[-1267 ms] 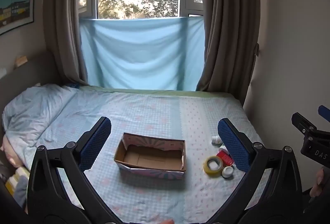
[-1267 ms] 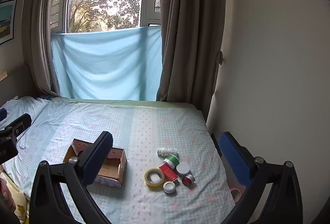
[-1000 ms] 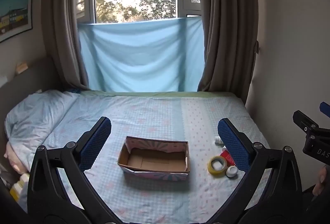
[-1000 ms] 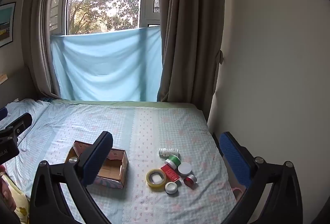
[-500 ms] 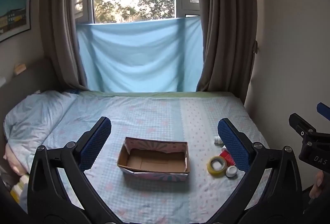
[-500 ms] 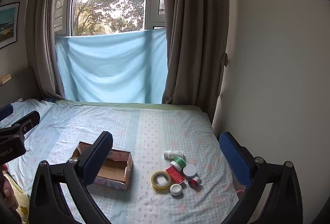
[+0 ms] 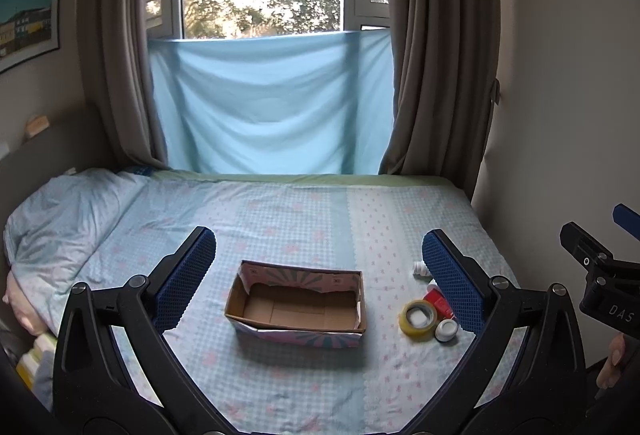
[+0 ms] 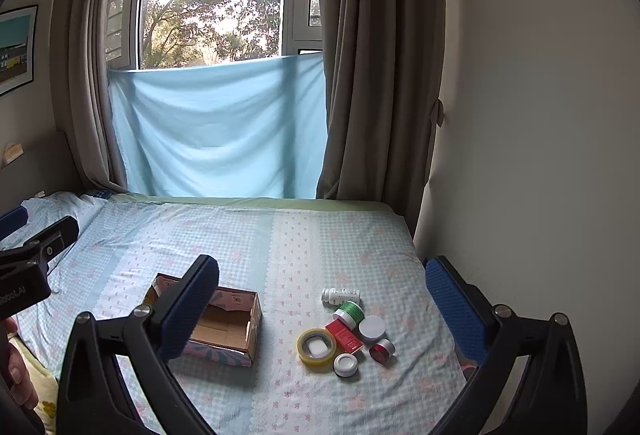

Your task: Organize rigid objects

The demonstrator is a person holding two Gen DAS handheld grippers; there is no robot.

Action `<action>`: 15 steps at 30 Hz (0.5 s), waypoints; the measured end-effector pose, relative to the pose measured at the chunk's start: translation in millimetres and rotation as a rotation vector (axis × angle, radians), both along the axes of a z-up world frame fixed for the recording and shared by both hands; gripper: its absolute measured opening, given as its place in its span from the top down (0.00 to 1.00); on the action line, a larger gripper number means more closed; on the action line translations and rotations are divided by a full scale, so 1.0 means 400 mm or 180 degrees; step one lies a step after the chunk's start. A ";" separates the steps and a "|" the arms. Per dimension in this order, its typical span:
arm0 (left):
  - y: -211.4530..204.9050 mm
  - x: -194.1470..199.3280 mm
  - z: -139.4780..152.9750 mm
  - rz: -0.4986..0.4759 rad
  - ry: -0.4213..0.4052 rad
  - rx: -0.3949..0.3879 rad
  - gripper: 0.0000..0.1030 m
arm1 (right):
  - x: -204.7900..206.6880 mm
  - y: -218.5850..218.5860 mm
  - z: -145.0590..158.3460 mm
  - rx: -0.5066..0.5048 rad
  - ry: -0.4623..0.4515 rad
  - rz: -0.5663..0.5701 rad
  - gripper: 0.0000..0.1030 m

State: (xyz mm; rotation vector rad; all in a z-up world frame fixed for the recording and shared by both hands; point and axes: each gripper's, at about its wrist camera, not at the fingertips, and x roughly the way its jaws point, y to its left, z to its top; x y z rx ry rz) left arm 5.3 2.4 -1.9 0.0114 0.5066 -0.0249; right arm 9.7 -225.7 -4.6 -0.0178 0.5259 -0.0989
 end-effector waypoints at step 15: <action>0.006 -0.005 0.002 0.0000 0.0016 -0.0034 0.01 | -0.015 0.008 0.005 -0.0010 0.0011 -0.0023 0.00</action>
